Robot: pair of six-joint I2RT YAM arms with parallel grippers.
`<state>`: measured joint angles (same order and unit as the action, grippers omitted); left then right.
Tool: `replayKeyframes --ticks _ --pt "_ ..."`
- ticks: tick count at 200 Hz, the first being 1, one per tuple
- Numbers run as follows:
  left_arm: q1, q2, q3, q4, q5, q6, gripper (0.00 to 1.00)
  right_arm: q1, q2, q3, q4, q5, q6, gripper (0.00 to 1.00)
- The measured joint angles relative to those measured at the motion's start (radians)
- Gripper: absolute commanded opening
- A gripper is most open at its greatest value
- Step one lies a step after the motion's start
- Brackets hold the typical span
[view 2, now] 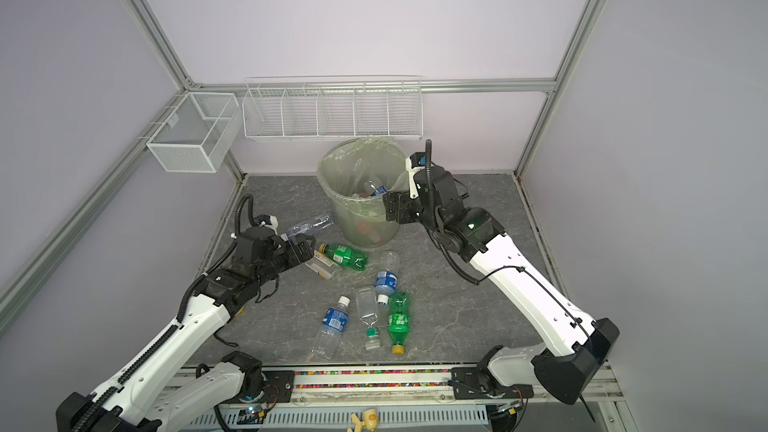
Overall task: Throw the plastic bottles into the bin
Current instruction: 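Draw the right gripper back from the bin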
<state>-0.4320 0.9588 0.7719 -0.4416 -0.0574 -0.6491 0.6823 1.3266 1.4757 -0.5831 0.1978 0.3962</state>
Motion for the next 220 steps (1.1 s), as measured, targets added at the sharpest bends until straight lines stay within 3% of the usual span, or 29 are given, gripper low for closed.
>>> replayKeyframes --ticks 58,220 --pt "0.000 0.010 -0.031 0.003 0.052 0.008 0.99 0.000 -0.072 -0.113 -0.019 0.016 0.022 0.88" --pt "0.000 -0.042 -0.184 -0.016 0.160 0.017 0.99 0.000 -0.082 -0.322 -0.018 -0.005 0.077 0.88"
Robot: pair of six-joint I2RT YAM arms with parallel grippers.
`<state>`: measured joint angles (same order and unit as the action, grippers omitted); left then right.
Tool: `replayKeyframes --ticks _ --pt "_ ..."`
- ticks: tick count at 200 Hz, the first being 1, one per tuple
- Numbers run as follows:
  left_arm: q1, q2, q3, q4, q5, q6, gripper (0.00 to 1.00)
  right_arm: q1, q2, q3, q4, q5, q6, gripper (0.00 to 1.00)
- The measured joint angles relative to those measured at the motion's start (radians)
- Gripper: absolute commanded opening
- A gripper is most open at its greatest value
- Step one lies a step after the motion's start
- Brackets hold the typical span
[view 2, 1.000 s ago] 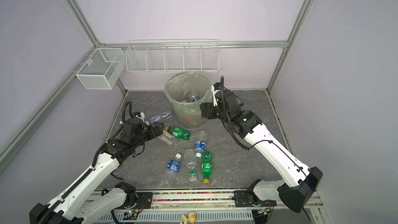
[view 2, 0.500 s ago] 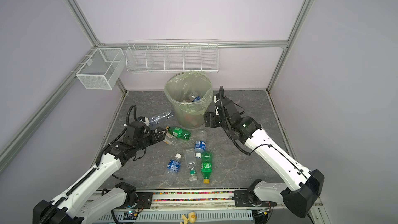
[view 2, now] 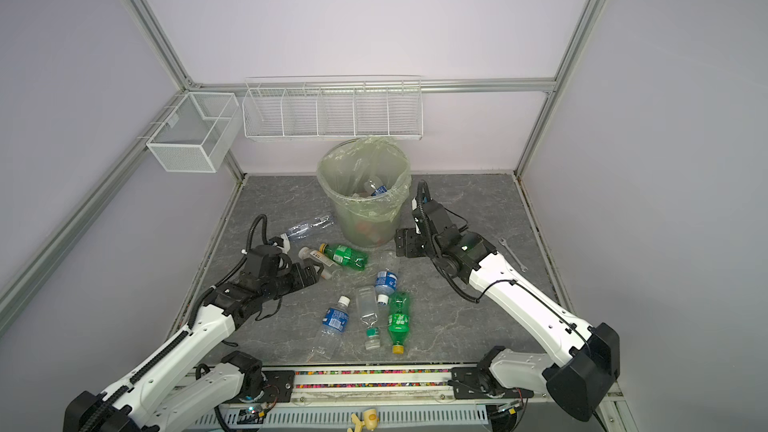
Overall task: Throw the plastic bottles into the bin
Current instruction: 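Draw the right gripper back from the bin, then move the left gripper down onto the blue-labelled water bottle nearest the robot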
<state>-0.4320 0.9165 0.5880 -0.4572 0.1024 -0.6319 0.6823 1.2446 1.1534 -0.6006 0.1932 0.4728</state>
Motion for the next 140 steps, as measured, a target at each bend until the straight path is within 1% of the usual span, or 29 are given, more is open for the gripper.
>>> replayKeyframes --ticks 43,68,101,140 --pt "-0.010 -0.026 0.000 -0.043 0.004 0.024 0.99 0.000 -0.014 -0.023 0.000 0.000 0.015 0.88" --pt "-0.043 -0.025 0.000 -0.049 0.004 0.039 0.99 0.000 -0.027 -0.023 0.000 0.001 0.018 0.88" --pt "-0.069 0.010 0.003 -0.067 0.003 0.055 0.99 0.000 -0.043 -0.032 0.000 0.006 0.018 0.88" --pt "-0.130 0.025 0.003 -0.083 0.005 0.053 0.99 0.000 -0.051 -0.051 -0.001 0.012 0.023 0.88"
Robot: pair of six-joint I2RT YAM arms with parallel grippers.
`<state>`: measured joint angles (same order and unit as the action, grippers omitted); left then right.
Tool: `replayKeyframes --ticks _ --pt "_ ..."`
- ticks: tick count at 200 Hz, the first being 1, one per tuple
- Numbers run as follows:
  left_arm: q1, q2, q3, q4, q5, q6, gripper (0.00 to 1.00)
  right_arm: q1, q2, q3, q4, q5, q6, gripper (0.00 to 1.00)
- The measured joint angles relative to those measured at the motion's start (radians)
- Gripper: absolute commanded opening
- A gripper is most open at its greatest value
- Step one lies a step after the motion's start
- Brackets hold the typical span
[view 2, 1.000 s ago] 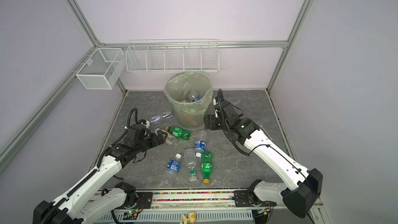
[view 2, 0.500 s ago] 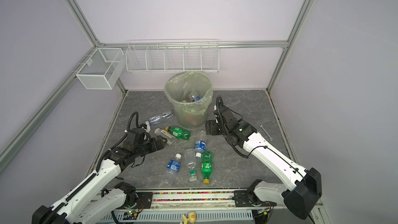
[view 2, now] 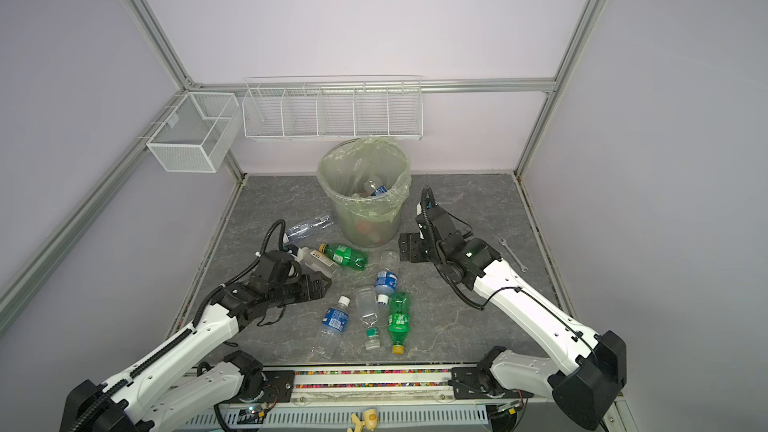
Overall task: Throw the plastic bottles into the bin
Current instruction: 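Move the left gripper down onto the blue-labelled water bottle nearest the robot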
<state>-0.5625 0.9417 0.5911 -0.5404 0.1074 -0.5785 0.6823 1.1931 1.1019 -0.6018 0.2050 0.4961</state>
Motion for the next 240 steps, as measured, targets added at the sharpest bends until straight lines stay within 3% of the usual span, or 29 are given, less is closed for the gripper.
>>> replayKeyframes --ticks 77,177,240 --pt "-0.062 -0.034 -0.003 -0.019 0.002 -0.023 0.99 0.000 -0.008 -0.010 0.000 0.000 0.005 0.88" --pt "-0.148 -0.097 -0.124 -0.018 0.031 -0.119 0.99 0.000 -0.008 -0.016 0.001 -0.008 0.013 0.88" --pt "-0.275 -0.117 -0.150 -0.035 0.028 -0.159 1.00 0.000 -0.007 -0.019 0.001 -0.008 0.015 0.88"
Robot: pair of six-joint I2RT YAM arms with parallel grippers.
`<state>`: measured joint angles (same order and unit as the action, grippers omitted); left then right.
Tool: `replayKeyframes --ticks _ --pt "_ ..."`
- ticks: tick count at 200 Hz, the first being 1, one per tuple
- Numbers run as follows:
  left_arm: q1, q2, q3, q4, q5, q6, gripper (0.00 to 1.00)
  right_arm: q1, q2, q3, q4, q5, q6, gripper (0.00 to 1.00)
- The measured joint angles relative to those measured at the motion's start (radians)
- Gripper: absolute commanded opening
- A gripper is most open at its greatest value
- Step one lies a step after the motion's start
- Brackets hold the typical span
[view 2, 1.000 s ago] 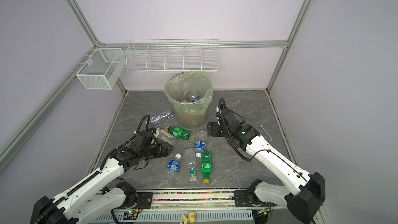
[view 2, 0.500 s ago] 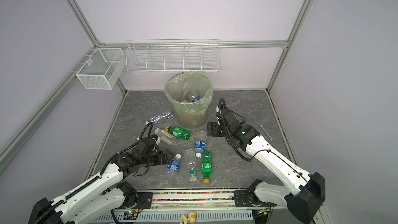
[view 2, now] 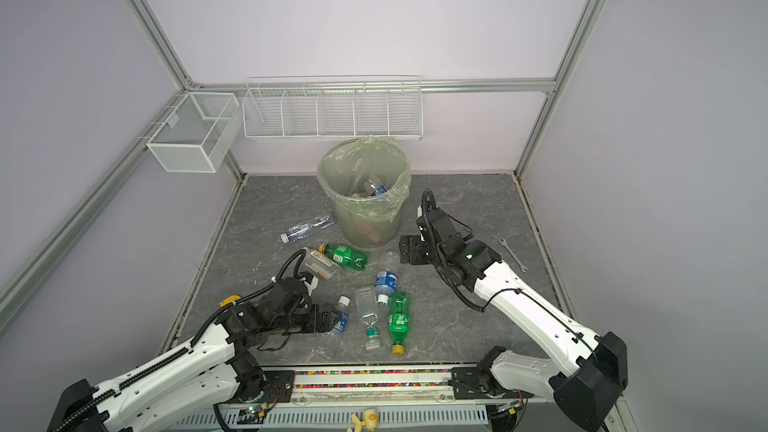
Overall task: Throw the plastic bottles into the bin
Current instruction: 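Move the left gripper down onto the blue-labelled water bottle nearest the robot, then close the left gripper on the blue-labelled water bottle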
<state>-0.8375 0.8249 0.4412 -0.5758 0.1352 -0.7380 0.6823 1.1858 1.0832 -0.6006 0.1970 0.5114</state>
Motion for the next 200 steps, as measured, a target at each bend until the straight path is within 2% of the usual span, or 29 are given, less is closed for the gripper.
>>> replayKeyframes --ticks 42,76,162,200 --pt "-0.055 0.024 -0.004 -0.006 -0.034 -0.026 0.90 0.000 0.000 -0.002 0.000 -0.004 0.007 0.88" --pt "-0.074 0.056 -0.005 0.003 -0.059 -0.040 0.78 0.000 0.000 -0.002 0.000 -0.003 0.006 0.88" --pt "-0.160 0.137 -0.006 0.054 -0.089 -0.074 0.74 0.000 0.000 -0.005 -0.001 -0.003 0.010 0.88" --pt "-0.175 0.183 -0.006 0.079 -0.104 -0.093 0.68 0.000 0.000 -0.006 -0.002 0.009 0.009 0.88"
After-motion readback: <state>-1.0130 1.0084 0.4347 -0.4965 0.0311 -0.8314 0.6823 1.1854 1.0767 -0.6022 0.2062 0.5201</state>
